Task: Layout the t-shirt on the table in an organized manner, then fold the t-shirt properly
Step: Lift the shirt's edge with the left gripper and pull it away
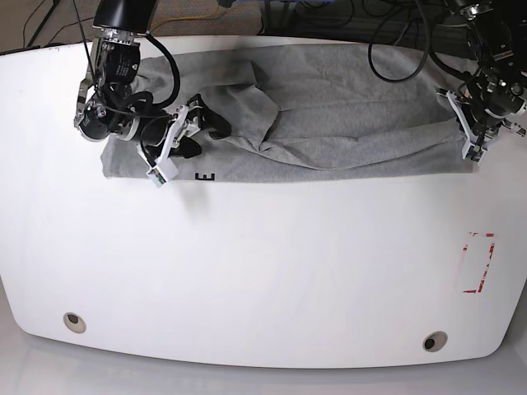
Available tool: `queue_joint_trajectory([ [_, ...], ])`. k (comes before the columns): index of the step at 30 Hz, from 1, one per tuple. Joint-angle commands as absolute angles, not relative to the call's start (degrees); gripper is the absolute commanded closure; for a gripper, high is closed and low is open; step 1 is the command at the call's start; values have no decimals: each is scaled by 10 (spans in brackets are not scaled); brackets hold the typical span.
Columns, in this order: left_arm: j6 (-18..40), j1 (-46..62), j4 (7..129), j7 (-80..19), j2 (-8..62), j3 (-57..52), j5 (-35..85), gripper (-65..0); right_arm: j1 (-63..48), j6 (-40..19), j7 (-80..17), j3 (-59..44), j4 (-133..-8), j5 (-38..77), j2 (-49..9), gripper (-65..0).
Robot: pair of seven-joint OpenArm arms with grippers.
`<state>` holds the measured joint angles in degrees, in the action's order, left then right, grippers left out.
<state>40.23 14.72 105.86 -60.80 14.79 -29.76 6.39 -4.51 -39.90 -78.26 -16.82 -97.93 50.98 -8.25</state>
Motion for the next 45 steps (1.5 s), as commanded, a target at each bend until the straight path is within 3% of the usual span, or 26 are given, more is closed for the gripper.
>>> queue_joint_trajectory([
  [1, 400, 146, 1071, -604, 165, -317, 58, -35, -36, -400, -773, -170, -975, 522, -87, -495],
  [10, 400, 126, 1071, -685, 167, -369, 58, -35, -40, -400, -773, -171, -970, 521, -89, -495],
  [19, 400, 127, 1067, -688, 167, -372, 53, -43, -40, -400, -773, -171, -970, 522, -88, -495],
  [34, 400, 133, 1067, -689, 164, -371, 53, -262, -40, -400, -773, -171, -971, 523, -87, -495],
  [40, 400, 135, 1069, -691, 164, -373, 58, -318, -40, -400, -773, -170, -971, 523, -87, -495],
  [45, 400, 135, 1072, -697, 164, -376, 59, -326, -40, -400, -773, -169, -971, 523, -86, -495],
])
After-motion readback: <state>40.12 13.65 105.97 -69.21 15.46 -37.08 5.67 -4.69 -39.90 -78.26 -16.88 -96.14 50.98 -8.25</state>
